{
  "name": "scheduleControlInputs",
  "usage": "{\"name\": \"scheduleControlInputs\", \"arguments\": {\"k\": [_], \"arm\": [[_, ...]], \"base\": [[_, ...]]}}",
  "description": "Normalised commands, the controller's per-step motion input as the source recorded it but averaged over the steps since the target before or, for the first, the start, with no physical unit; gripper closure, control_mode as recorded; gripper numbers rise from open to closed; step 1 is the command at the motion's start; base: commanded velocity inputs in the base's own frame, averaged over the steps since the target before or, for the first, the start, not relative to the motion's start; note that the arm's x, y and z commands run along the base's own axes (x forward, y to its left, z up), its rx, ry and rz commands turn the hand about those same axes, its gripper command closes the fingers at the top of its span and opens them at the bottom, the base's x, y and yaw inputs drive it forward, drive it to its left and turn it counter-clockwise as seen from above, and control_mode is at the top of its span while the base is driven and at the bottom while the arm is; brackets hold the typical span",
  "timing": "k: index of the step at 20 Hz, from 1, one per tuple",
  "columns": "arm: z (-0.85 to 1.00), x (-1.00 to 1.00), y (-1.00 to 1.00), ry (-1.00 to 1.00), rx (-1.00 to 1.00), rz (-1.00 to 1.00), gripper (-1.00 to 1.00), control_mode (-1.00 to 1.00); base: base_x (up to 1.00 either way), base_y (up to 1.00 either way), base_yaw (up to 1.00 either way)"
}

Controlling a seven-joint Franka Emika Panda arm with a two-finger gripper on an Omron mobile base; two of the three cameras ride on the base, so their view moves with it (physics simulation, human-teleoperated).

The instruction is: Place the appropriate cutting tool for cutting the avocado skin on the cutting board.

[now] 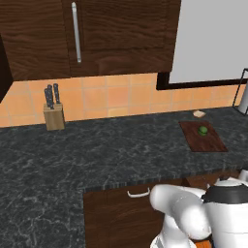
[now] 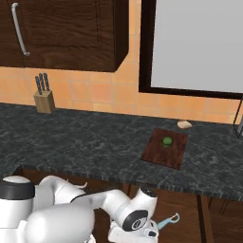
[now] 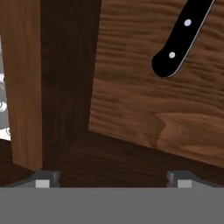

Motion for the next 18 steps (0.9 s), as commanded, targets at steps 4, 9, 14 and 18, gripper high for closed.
{"name": "scheduleControlInputs", "arguments": {"k": [4,9,14,18], "arm": [[0.24,0.0,-0.09,0.0,-0.02,-0.06,-1.0,-1.0],[0.06,0.54,-0.38,0.0,0.0,-0.1,-1.0,-1.0],[0.0,0.57,-0.49,0.0,0.0,-0.11,-1.0,-1.0],[-0.02,0.66,-0.32,0.01,0.0,-0.08,-1.0,-1.0]], "base": [[0.0,0.0,0.0],[0.0,0.0,0.0],[0.0,0.0,0.0],[0.0,0.0,0.0]]}}
